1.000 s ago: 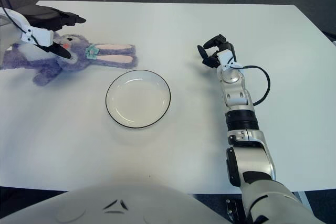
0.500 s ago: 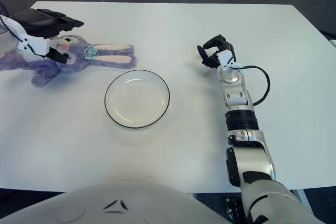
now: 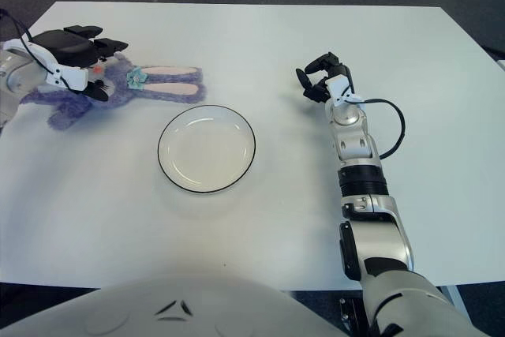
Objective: Put the doll into the plate.
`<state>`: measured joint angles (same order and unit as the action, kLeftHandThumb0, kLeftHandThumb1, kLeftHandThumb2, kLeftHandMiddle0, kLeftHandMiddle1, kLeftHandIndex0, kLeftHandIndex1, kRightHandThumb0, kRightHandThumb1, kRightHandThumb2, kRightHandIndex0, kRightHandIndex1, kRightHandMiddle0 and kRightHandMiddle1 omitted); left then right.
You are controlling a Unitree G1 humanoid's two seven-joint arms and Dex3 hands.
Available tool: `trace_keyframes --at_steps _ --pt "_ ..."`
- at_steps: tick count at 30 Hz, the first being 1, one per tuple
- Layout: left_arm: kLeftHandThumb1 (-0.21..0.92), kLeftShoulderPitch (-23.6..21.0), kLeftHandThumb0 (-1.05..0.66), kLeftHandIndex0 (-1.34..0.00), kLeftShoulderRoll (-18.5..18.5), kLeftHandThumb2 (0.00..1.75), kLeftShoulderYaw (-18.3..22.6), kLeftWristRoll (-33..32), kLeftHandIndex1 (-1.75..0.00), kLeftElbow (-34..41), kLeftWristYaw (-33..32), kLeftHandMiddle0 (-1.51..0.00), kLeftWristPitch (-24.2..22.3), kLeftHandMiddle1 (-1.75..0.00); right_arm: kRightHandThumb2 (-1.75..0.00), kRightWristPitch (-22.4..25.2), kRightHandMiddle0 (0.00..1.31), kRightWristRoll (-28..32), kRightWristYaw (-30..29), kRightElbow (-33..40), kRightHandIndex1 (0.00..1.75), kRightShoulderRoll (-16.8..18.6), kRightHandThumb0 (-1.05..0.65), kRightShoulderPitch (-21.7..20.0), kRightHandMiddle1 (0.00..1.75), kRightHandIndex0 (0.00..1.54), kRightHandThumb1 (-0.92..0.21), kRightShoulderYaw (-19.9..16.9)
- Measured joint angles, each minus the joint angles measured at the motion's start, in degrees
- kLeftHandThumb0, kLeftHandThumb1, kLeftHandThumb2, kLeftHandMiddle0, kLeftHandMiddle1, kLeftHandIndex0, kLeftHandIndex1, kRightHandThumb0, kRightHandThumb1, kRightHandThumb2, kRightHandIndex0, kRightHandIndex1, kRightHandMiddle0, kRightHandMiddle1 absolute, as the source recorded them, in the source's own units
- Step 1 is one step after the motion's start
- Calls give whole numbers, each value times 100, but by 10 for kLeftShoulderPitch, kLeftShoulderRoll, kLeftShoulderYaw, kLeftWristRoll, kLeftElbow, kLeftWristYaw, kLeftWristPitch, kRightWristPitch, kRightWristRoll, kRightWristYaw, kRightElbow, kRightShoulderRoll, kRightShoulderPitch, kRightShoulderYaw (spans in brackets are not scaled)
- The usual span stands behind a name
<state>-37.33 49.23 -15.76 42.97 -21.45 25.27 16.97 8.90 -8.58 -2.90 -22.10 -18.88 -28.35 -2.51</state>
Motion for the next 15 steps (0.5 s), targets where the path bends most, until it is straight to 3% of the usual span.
trace_keyframes --at_steps 15 --pt "89 -24 -95 -6 -25 1 -24 27 0 -66 -29 0 -20 0 -67 -5 36 1 6 -2 175 0 -38 0 168 73 -76 -3"
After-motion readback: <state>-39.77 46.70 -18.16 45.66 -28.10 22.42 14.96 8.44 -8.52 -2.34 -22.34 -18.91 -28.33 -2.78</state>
